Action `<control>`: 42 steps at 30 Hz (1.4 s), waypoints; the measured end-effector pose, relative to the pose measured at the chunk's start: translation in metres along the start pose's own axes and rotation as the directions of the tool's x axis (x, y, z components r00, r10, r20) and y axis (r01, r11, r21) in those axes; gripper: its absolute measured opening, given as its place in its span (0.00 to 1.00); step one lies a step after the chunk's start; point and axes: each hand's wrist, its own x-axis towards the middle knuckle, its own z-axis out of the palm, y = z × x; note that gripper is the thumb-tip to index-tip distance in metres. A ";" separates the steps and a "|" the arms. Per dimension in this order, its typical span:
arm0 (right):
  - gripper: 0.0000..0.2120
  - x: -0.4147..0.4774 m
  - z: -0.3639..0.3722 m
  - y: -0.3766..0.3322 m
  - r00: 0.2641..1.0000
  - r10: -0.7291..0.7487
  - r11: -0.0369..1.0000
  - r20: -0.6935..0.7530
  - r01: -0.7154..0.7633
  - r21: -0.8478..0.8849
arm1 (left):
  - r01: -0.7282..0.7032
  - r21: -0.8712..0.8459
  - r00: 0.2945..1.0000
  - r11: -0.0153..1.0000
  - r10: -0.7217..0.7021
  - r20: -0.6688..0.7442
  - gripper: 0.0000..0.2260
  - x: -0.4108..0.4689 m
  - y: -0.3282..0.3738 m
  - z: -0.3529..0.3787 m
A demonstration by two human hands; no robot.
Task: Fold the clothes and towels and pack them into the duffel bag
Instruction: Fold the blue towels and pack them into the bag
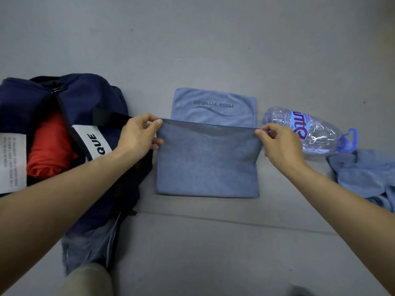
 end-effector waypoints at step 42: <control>0.31 -0.086 0.059 0.085 0.785 -0.342 0.615 0.516 0.602 -0.509 | -0.541 0.747 0.840 0.386 0.215 0.498 0.30 -0.082 -0.136 0.058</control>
